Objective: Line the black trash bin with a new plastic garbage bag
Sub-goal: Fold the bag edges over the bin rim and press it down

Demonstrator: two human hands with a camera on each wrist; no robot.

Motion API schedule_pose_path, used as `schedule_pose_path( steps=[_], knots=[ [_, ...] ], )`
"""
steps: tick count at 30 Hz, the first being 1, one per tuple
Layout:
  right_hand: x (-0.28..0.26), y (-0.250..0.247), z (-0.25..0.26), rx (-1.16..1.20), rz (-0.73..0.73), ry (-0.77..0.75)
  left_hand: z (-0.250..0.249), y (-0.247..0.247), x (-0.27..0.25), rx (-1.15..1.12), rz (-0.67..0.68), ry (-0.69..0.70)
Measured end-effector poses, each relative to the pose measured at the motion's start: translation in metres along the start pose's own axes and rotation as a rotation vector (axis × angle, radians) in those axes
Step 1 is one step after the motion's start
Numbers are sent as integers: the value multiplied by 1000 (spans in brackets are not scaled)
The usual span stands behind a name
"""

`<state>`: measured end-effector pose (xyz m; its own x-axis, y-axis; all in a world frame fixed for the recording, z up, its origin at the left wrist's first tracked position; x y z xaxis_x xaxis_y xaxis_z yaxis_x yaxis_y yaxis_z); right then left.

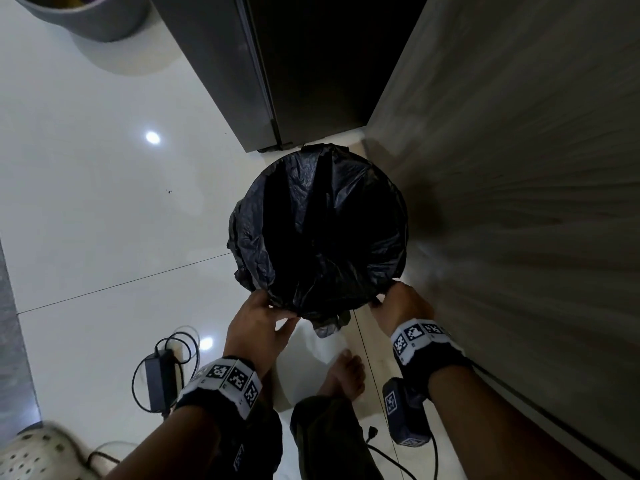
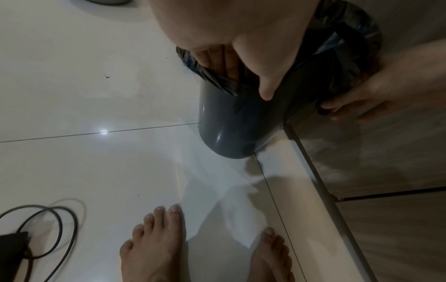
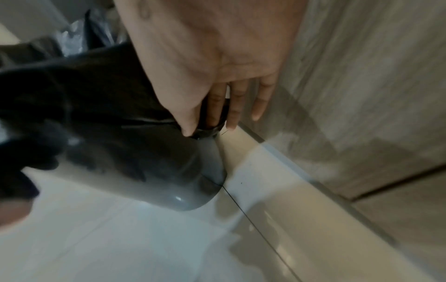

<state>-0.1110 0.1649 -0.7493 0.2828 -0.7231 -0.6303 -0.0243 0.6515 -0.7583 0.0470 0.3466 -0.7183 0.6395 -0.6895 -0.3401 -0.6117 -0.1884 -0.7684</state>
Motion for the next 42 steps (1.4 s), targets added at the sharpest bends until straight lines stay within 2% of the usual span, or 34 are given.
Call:
schedule_pose_path(
  steps=[2,4,6,8,10,12,15,18,23,27,29,30,33,35,37,38,42],
  knots=[
    [-4,6,-11,299,69,72,2,-6,-10,-36,-11,-9],
    [-10,0,-19,569,46,110,2,-13,-19,-124,-24,-48],
    [-21,-8,-20,765,14,108,1,-20,-22,-236,-34,-133],
    [-33,-10,-10,893,45,85,1,-21,-23,-327,-42,-265],
    [-40,-7,-2,904,41,86,0,-16,-22,-336,-6,-372],
    [-38,-1,-1,896,-8,138,-4,-7,-19,-332,61,-417],
    [-34,5,-2,898,-32,173,-11,10,-14,-473,171,-457],
    [-37,3,-4,896,-52,141,-9,16,-12,-615,127,-534],
    [-39,-2,-15,804,-60,24,10,21,-17,-397,121,-526],
    [-35,1,-18,634,-16,9,11,15,-18,-255,108,-459],
    [-34,-17,-17,628,-79,31,-1,-3,-19,-185,16,-361],
    [-35,-33,-16,583,-157,14,-11,-17,-19,-143,-59,-272],
    [-40,-91,16,345,-411,-208,-56,-59,-17,30,-280,43],
    [-39,-110,60,208,-440,-455,-80,-71,-5,92,-325,166],
    [-24,-105,106,56,-315,-646,-90,-63,19,215,-254,230],
    [-15,-97,127,-20,-225,-709,-91,-53,34,303,-176,240],
    [23,-62,170,-389,37,-858,-71,-4,75,593,260,215]
  ],
)
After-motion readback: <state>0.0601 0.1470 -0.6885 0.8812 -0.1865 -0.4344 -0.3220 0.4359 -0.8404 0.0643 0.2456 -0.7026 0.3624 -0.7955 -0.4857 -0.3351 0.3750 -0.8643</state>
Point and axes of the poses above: each hand's wrist, its own x-axis towards the middle knuckle, its own y-axis out of the palm, z = x × y, the point moved 8 cm from there along x, towards the middle knuckle, and after that the axes turned 7 degrees about -z, right-handed, at the moved point
